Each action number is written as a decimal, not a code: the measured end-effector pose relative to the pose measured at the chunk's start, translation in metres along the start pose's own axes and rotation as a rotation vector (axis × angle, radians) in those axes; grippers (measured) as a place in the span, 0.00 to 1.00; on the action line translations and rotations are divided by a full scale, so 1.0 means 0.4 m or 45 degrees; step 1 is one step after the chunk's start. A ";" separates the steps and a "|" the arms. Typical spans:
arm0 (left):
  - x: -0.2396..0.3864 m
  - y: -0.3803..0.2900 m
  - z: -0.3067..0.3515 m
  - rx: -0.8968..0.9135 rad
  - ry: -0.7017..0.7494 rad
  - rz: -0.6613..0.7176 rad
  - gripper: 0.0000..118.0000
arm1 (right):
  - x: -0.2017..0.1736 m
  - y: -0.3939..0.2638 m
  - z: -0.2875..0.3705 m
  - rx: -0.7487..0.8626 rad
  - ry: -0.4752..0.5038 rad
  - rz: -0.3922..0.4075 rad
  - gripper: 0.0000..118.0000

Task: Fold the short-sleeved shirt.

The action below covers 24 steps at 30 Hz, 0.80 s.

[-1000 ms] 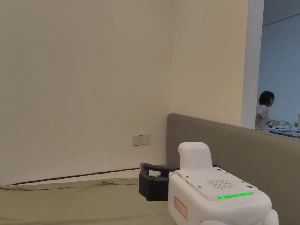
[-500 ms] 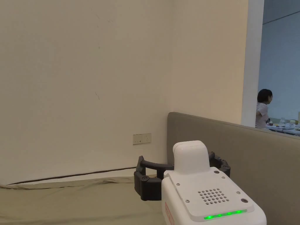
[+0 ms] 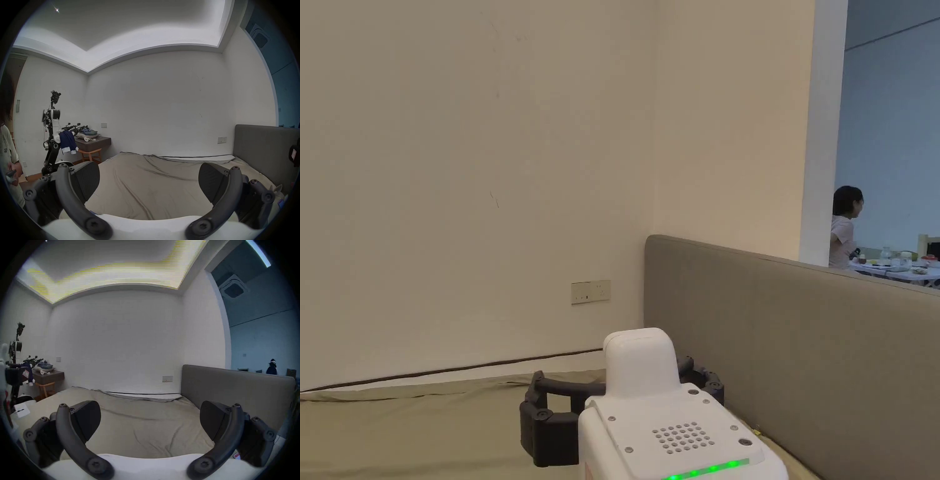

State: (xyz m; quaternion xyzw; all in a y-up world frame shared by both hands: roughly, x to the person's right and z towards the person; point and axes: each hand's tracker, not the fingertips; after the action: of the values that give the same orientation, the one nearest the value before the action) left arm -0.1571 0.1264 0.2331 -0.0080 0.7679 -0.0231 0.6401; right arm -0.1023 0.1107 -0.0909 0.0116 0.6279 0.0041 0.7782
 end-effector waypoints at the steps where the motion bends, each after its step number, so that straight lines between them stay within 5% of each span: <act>1: 0.001 0.000 -0.001 0.005 0.016 -0.010 1.00 | 0.005 0.004 -0.001 -0.006 0.012 -0.015 1.00; 24: 0.011 -0.038 -0.024 -0.008 0.066 -0.022 1.00 | 0.049 0.029 -0.028 -0.003 -0.031 -0.095 1.00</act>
State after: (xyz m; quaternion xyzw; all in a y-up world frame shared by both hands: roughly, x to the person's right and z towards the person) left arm -0.1675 0.1111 0.2313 -0.0159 0.7841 -0.0264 0.6198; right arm -0.1089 0.1230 -0.1122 -0.0126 0.6184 -0.0243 0.7854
